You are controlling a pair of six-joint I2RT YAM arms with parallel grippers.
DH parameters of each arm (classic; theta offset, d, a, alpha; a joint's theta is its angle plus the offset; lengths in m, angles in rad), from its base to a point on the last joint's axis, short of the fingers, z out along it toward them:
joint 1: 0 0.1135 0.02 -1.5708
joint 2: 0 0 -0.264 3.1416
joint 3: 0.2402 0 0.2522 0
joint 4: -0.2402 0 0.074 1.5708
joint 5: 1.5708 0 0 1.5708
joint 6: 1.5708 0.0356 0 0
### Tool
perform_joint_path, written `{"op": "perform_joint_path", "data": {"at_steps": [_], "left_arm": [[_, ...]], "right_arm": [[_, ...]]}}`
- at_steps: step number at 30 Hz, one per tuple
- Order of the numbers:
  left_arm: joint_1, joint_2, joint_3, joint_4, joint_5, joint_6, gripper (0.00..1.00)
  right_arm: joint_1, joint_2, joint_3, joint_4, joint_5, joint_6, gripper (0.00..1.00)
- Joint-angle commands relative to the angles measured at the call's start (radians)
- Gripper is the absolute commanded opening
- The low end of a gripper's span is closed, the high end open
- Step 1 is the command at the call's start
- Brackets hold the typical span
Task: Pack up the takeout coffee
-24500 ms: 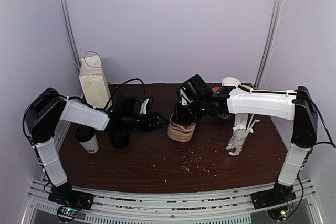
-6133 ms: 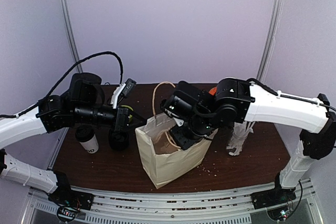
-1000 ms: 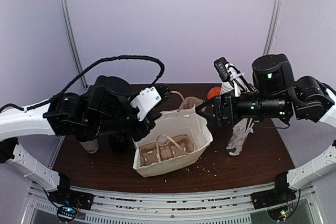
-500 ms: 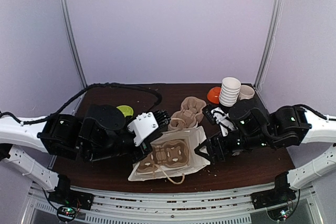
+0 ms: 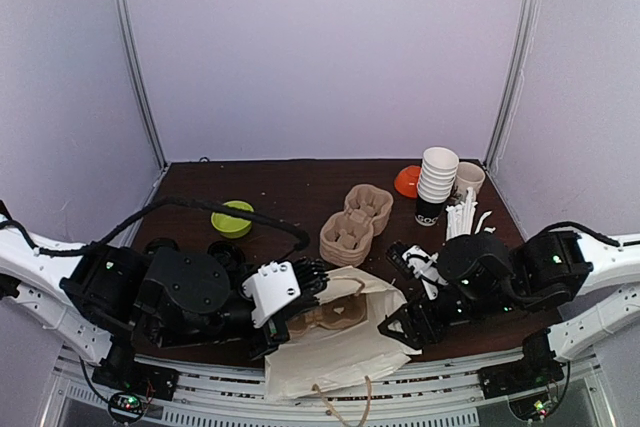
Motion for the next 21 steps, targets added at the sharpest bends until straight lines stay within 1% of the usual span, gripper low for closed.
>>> {"op": "perform_joint_path", "data": {"at_steps": [1, 9, 13, 16, 19, 21], "left_arm": [[-0.025, -0.006, 0.002, 0.049, -0.001, -0.070, 0.00], [-0.055, -0.001, -0.011, 0.047, 0.003, -0.104, 0.00], [-0.072, 0.002, -0.012, 0.035, -0.016, -0.127, 0.00], [-0.073, -0.001, 0.017, 0.024, -0.066, -0.124, 0.00], [-0.067, 0.002, 0.077, -0.015, -0.141, -0.130, 0.00], [-0.043, 0.008, 0.125, -0.050, -0.148, -0.136, 0.00]], "right_arm": [[0.036, 0.004, -0.027, 0.004, 0.017, 0.027, 0.74], [0.072, -0.001, -0.054, 0.040, 0.031, 0.045, 0.74], [0.087, -0.014, -0.060, 0.048, 0.039, 0.062, 0.75], [0.086, -0.032, -0.021, 0.054, 0.073, 0.059, 0.77], [0.087, -0.035, 0.065, 0.041, 0.105, 0.044, 0.81], [0.085, -0.023, 0.134, 0.026, 0.119, 0.032, 0.83]]}}
